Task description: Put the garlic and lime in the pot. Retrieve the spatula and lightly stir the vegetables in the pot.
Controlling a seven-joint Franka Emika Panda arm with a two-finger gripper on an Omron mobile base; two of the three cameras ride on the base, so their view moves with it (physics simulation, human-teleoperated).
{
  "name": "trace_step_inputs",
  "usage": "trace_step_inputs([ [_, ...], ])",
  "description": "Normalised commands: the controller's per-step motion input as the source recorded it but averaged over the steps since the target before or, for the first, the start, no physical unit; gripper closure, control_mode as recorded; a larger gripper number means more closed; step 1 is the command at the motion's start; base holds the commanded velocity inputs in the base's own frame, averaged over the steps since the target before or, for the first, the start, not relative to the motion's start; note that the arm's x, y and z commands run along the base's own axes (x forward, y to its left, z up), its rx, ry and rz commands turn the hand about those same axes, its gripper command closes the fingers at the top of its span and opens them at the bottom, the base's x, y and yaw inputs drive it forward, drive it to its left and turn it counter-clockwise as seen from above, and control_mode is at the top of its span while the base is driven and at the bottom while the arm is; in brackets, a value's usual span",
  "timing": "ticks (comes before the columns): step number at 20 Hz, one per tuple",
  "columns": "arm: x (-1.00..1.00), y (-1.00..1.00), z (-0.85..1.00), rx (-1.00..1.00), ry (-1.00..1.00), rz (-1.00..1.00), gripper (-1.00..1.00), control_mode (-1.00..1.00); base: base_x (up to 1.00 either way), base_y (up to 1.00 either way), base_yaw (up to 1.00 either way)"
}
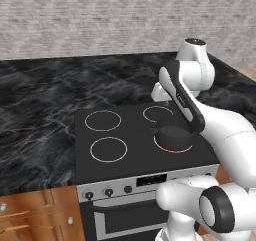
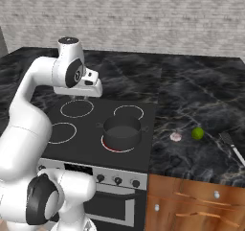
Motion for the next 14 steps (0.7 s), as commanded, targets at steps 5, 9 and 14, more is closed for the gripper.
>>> trace_step_inputs([
  [5,-0.02,-0.06,0.0,0.0,0.0,-0.02,-1.0,-1.0,0.0,0.0,0.0],
  [9,-0.01,-0.54,0.0,0.0,0.01,-0.13,-1.0,-1.0,0.0,0.0,0.0],
  [14,0.0,-0.99,-0.05,0.06,0.05,-0.24,-1.0,-1.0,0.0,0.0,0.0],
])
